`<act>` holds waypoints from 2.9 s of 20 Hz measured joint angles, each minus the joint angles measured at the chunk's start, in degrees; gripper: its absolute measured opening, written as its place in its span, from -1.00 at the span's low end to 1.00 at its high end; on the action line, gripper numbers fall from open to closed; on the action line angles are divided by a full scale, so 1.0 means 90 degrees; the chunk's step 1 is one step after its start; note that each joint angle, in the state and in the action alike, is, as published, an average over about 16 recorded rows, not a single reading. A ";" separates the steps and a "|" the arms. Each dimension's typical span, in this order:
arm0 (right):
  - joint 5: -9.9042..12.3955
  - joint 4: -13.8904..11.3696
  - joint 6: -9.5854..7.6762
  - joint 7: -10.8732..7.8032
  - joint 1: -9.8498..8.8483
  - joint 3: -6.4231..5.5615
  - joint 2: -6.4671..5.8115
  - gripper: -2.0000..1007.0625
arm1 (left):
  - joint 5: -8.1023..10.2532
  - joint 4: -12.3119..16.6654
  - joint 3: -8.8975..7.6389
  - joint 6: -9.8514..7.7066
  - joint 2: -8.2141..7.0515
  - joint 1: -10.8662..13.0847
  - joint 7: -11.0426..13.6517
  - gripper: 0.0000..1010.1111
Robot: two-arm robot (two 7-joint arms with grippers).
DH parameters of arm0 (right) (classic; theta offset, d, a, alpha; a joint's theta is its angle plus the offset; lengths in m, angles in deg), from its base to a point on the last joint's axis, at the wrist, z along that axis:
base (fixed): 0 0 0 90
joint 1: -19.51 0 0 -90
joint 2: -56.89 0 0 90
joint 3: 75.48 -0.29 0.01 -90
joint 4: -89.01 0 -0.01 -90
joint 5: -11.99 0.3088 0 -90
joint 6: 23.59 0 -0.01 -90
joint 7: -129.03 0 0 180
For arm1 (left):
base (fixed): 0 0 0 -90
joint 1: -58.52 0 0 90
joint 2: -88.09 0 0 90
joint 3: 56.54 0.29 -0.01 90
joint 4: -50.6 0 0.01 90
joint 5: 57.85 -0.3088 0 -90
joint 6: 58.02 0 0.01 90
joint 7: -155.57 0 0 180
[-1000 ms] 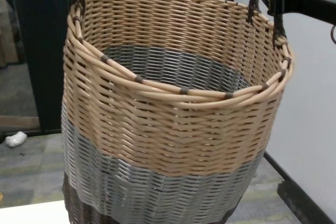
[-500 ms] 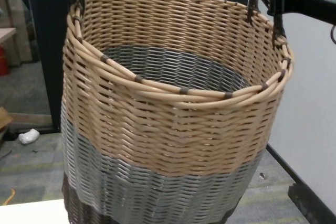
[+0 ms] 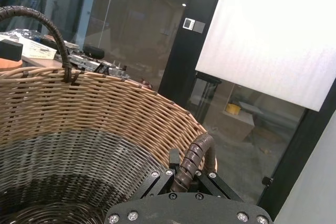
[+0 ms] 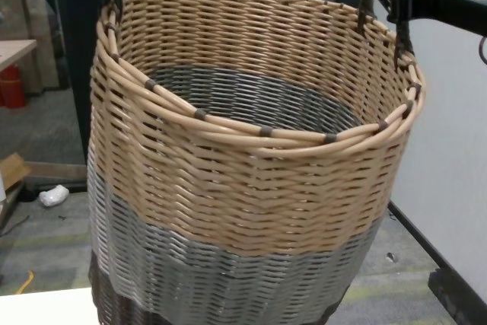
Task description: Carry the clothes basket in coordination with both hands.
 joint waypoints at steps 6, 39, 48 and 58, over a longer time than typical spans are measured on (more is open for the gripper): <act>0.0003 -0.0023 -0.0006 -0.0009 -0.0009 0.0005 0.0007 -0.87 | 0.0022 -0.0002 -0.0004 -0.0007 0.0001 0.0000 0.0015 -1.00; -0.0430 0.0007 -0.0882 -0.0677 0.0640 0.1193 0.0238 -0.86 | -0.0253 -0.0317 -0.0605 -0.1073 -0.0098 0.0265 -0.0881 -1.00; -0.0391 0.0103 -0.1161 -0.0958 0.0804 0.1622 0.0308 -0.86 | -0.0474 -0.0173 -0.0935 -0.1494 -0.0119 0.0452 -0.1239 -1.00; -0.0396 0.0344 -0.1139 -0.1056 0.1032 0.2016 0.0545 -0.86 | -0.0638 -0.0052 -0.1279 -0.1732 -0.0061 0.0650 -0.1502 -1.00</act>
